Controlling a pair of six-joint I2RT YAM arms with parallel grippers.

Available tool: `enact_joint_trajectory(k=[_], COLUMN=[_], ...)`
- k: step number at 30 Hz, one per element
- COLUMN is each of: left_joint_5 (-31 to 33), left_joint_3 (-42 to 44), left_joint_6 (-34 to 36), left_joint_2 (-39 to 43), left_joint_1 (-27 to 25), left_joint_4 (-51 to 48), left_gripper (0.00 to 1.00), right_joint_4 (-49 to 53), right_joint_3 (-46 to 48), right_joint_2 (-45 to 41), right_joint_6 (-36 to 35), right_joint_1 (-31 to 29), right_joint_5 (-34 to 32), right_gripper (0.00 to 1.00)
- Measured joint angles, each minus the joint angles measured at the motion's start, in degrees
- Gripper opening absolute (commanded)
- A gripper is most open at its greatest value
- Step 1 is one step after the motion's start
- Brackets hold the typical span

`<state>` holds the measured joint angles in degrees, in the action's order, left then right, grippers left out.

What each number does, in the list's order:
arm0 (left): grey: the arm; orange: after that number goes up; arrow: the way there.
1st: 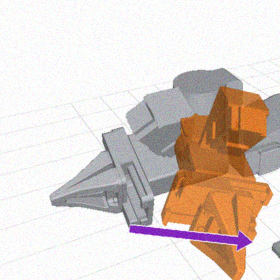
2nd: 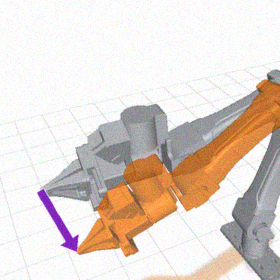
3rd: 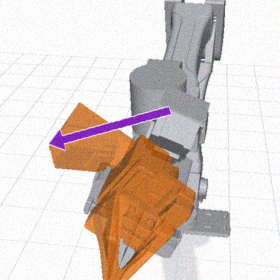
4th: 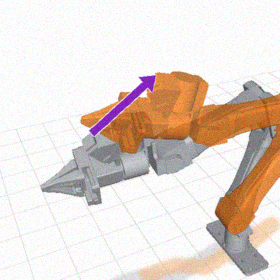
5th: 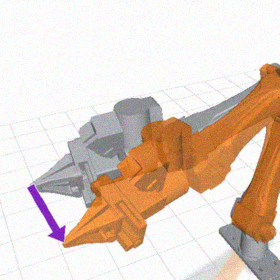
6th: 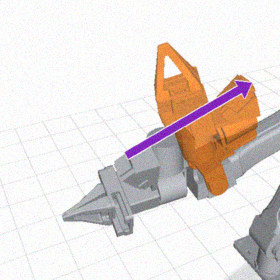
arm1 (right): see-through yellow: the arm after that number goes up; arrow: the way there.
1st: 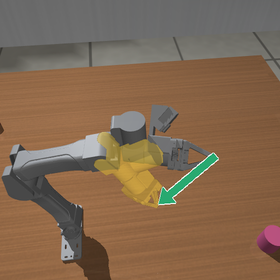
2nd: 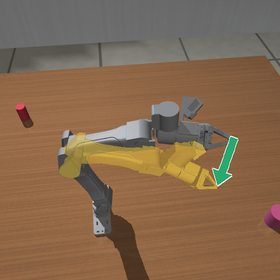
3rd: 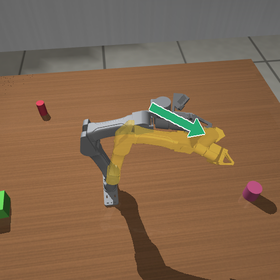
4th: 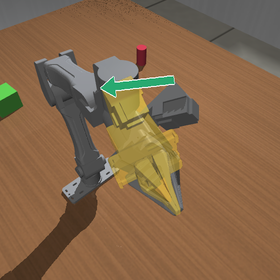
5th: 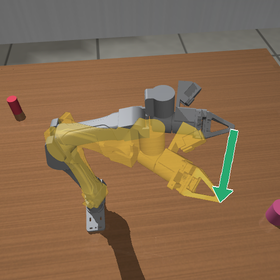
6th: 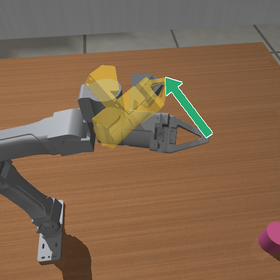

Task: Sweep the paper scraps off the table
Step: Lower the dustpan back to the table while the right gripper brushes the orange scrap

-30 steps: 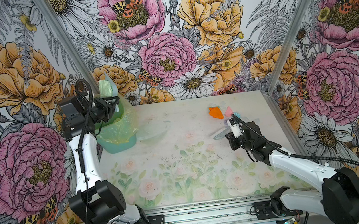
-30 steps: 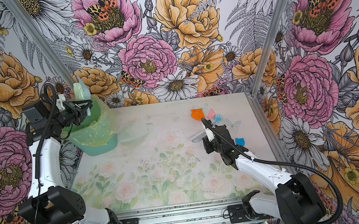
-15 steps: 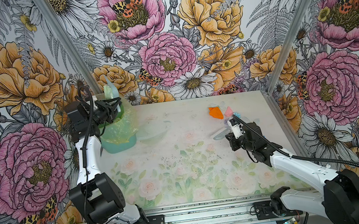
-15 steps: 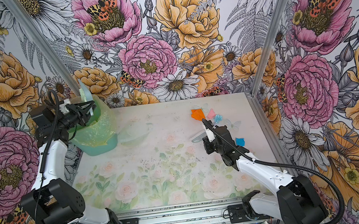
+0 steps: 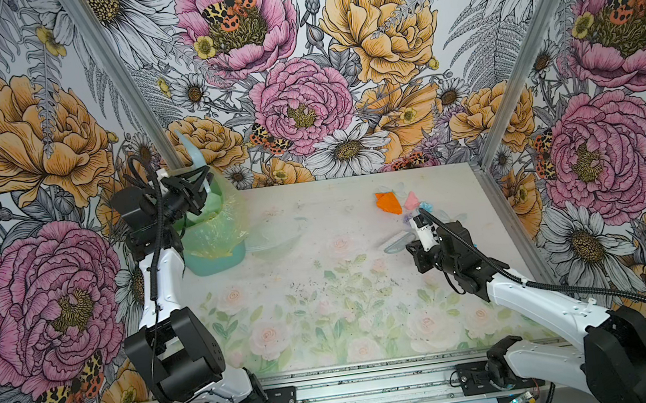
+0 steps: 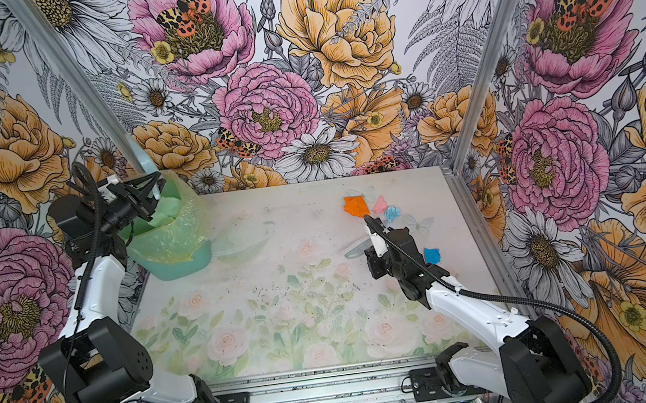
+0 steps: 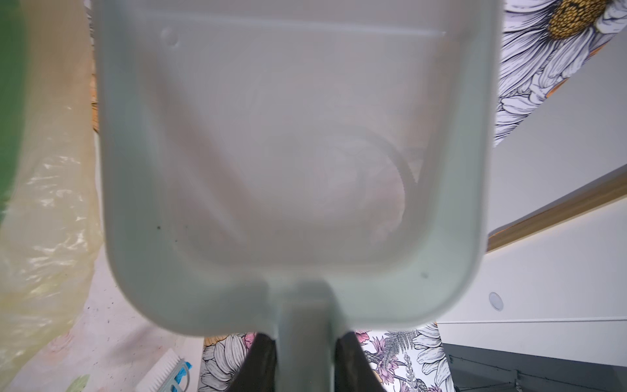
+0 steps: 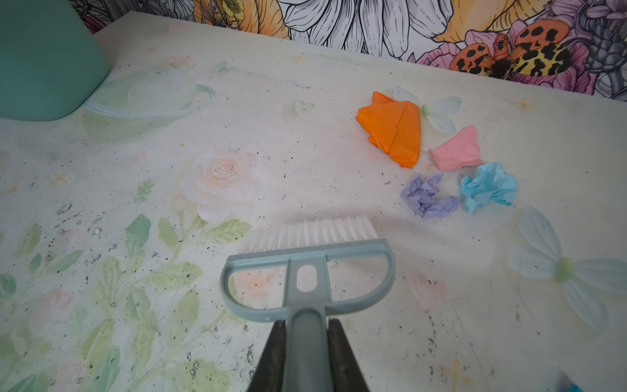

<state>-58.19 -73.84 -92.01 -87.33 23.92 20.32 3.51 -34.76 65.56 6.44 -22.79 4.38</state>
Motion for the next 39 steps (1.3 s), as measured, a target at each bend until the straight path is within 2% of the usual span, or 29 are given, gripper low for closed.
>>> enact_joint_trajectory(k=[7,11,14,18,23,25,30,35,39], left_joint_5=[0.0,0.0,0.0,0.6,5.9,9.7,19.8,31.1,40.2], left_joint_3=[1.7,1.7,1.7,1.6,-1.7,-2.6,-1.8,0.7,2.8], left_joint_6=[-7.6,-8.1,-5.7,2.9,21.8,29.9,44.2,55.0,61.1], left_joint_2=[-1.9,-1.2,0.4,3.9,7.5,9.0,11.9,12.7,12.3], left_joint_1=[0.0,-0.2,-1.0,-4.3,-11.5,-15.3,-24.1,-33.2,-40.7], left_joint_4=[8.8,10.0,8.1,-0.5,-19.9,-27.1,-37.7,-43.4,-46.5], left_gripper=[0.00,0.00,0.00,0.00,0.00,0.00,0.00,0.00,0.00], right_joint_4=[0.0,0.0,0.1,1.6,2.7,2.9,3.5,3.7,4.0], right_joint_3=[0.0,0.0,0.0,-2.7,-8.9,-11.1,-15.3,-18.5,-20.6], right_joint_2=[-0.5,-1.2,-1.2,-0.2,2.5,3.7,6.4,9.3,11.4], right_joint_6=[0.1,1.2,2.3,4.1,5.3,6.0,8.2,12.2,16.5], right_joint_1=[0.0,0.0,0.0,0.0,0.0,0.0,0.2,1.8,4.0], right_joint_5=[-0.3,-2.3,-4.4,-7.7,-11.3,-13.6,-20.6,-26.6,-29.5], right_gripper=[0.00,0.00,0.00,0.00,0.00,0.00,0.00,0.00,0.00])
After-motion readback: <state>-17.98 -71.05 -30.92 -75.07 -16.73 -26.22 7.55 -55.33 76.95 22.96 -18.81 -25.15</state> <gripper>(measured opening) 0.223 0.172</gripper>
